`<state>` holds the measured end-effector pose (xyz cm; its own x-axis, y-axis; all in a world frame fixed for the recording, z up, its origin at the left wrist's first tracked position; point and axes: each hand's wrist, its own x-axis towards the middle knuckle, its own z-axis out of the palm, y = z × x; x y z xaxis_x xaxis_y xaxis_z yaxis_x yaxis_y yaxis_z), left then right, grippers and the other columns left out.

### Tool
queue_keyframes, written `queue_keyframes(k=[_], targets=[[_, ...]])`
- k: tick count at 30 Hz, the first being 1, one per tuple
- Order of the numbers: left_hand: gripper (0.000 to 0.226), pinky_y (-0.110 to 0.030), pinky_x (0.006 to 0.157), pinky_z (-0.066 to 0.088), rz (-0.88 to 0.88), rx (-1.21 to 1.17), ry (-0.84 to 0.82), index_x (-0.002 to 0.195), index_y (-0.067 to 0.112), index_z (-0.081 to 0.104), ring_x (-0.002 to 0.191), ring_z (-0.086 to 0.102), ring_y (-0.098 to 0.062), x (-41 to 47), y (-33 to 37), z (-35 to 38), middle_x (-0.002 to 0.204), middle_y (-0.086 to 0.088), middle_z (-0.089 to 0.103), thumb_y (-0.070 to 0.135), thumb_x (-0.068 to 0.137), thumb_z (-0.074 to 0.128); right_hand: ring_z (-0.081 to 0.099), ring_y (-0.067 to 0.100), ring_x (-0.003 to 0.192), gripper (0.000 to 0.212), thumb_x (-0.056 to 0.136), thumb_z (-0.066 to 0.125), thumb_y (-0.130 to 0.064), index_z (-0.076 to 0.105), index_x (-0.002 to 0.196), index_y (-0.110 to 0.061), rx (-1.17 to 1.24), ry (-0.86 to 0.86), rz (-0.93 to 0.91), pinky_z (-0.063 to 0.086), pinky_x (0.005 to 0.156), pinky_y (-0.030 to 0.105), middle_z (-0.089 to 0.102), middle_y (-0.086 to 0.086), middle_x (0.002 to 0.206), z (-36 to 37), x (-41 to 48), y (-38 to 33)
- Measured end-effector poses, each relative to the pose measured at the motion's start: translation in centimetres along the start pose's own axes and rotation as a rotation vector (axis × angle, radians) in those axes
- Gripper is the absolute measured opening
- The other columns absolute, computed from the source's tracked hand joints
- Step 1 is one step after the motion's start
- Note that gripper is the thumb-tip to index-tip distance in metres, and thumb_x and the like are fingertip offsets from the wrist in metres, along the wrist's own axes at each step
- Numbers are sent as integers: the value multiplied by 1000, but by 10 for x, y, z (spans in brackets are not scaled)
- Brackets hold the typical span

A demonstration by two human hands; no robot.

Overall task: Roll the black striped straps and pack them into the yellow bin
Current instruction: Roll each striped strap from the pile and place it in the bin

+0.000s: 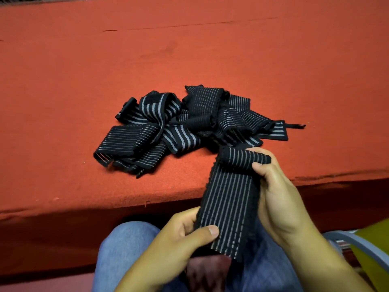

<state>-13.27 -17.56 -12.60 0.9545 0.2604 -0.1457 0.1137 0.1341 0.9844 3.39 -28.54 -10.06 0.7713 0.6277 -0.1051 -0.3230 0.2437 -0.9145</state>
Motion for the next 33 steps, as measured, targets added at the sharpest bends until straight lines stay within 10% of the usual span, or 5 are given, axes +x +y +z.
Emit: queue_keyframes(k=[5, 9, 13, 27, 33], targets=[[16, -50, 99, 53, -40, 247, 56, 109, 19, 71, 97, 66, -9, 7, -15, 12, 109, -12, 75, 25, 96, 65, 68, 31, 96, 29, 104, 39, -13, 61, 122, -14, 18, -33, 37, 55, 89, 52, 71, 26, 108, 6, -3, 1], [49, -39, 115, 44, -33, 336, 79, 138, 38, 54, 128, 58, 0, 8, -17, 9, 134, 20, 66, 48, 91, 63, 66, 27, 95, 29, 95, 47, -18, 62, 119, -14, 40, -97, 49, 53, 88, 47, 70, 15, 104, 7, -6, 3], [81, -41, 124, 33, 87, 94, 288, 152, 36, 37, 141, 48, -4, 17, 4, -1, 149, 17, 55, 71, 81, 58, 66, 16, 85, 30, 96, 43, -6, 65, 107, -23, 1, -170, 79, 58, 71, 29, 68, 6, 94, 3, -9, 9], [48, -29, 112, 43, 214, 83, 469, 141, 28, 51, 128, 59, -2, 36, 30, 21, 134, 17, 67, 43, 95, 51, 67, 12, 119, 33, 88, 59, -50, 60, 121, -50, -290, -275, -46, 45, 110, 39, 73, -8, 122, 16, -18, 21], [49, -20, 109, 42, 76, 223, 383, 137, 45, 52, 123, 57, 12, 32, 29, 6, 128, 32, 64, 67, 94, 53, 68, 6, 104, 21, 93, 53, -44, 58, 113, -47, -395, -249, -71, 51, 104, 40, 73, -14, 110, 16, -18, 20]])
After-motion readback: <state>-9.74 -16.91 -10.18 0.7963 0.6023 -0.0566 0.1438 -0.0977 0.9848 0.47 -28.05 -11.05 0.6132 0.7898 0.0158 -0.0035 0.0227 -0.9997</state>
